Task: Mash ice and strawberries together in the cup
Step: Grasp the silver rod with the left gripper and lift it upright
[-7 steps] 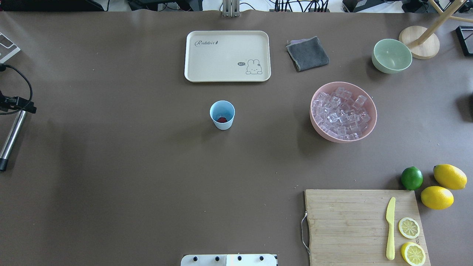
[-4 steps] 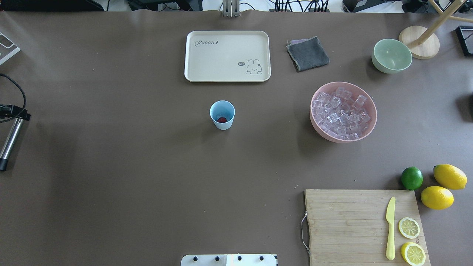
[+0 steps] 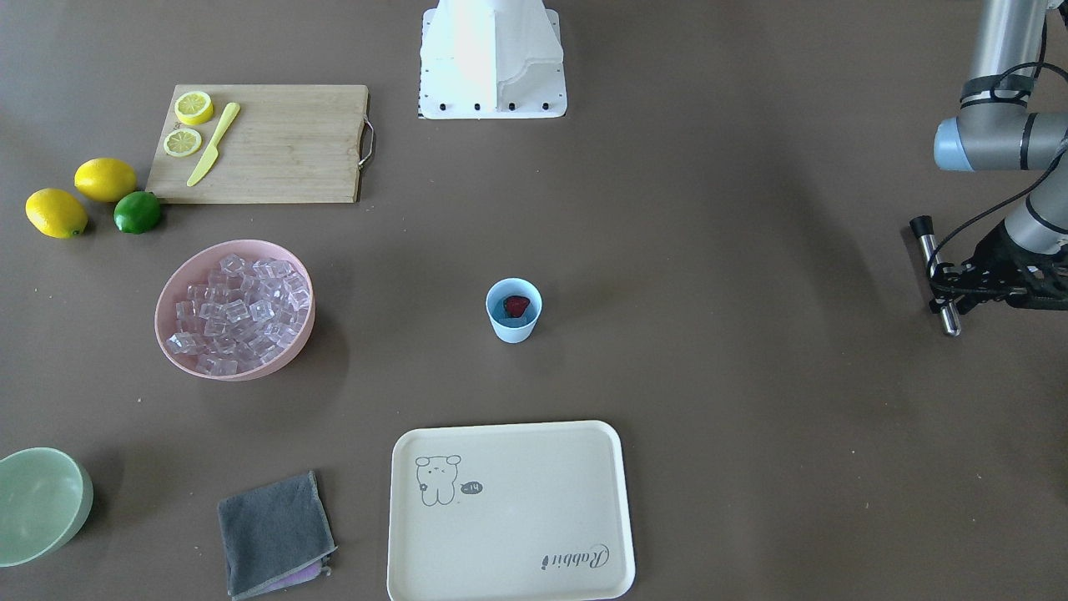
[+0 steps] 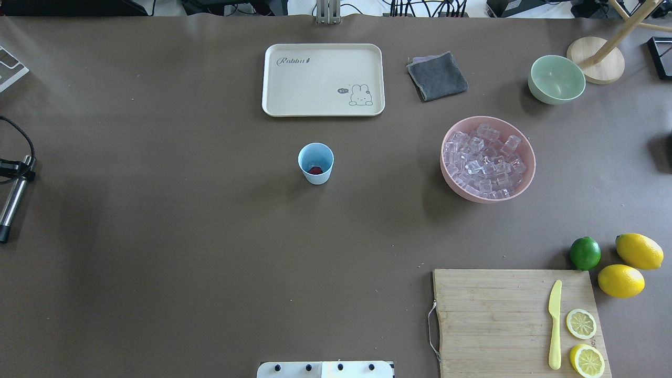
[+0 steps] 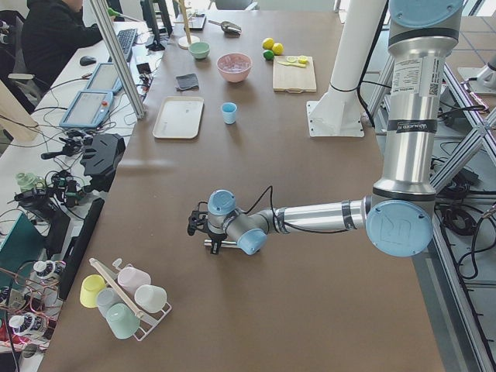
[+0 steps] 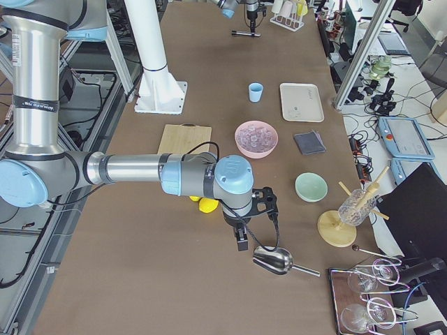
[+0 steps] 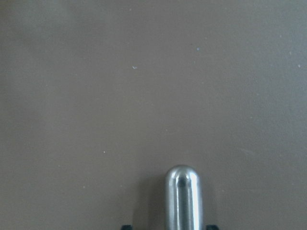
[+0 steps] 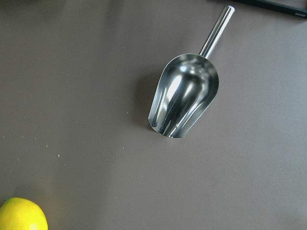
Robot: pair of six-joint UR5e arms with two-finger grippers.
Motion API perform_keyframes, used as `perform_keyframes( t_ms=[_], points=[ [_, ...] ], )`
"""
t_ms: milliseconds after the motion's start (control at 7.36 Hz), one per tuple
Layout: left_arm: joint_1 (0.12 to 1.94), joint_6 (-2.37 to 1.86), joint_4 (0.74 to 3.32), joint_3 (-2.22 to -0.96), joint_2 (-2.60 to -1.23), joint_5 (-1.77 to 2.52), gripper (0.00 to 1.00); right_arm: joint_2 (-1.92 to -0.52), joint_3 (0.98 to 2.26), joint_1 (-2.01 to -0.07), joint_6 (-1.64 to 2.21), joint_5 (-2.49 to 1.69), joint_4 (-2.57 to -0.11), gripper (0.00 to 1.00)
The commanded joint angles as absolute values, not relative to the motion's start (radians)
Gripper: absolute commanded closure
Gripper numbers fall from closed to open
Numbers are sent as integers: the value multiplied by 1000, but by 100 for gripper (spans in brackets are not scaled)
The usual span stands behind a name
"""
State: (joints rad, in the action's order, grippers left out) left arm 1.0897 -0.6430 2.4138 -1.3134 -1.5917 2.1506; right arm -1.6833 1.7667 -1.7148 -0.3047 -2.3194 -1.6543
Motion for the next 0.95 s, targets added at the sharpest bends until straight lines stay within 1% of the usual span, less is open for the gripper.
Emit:
perform_keyframes(
  t_ms=[0,272,408,679,815],
  points=[
    [1088,-637,2418,-1318,-1591,2151,72,-1686,1770,-1717,-305,-2319,-1655,0],
    [1091,-630,2419,-1350,-1603,2175,73,-1689,1775,-1717,-305,-2319,-1654,0],
    [1095,-626,2416,-1398,-1624,2186,73,-1690,1779,-1717,-305,-2318,-1655,0],
    [1136,-638,2395,-1474,-1741,2145,73,-1692,1784,-1724,-305,-2318,-1655,0],
    [1135,-670,2439,-1532,-1755,1997,73,-1693,1787,-1730,-305,-2318,-1655,0]
  ],
)
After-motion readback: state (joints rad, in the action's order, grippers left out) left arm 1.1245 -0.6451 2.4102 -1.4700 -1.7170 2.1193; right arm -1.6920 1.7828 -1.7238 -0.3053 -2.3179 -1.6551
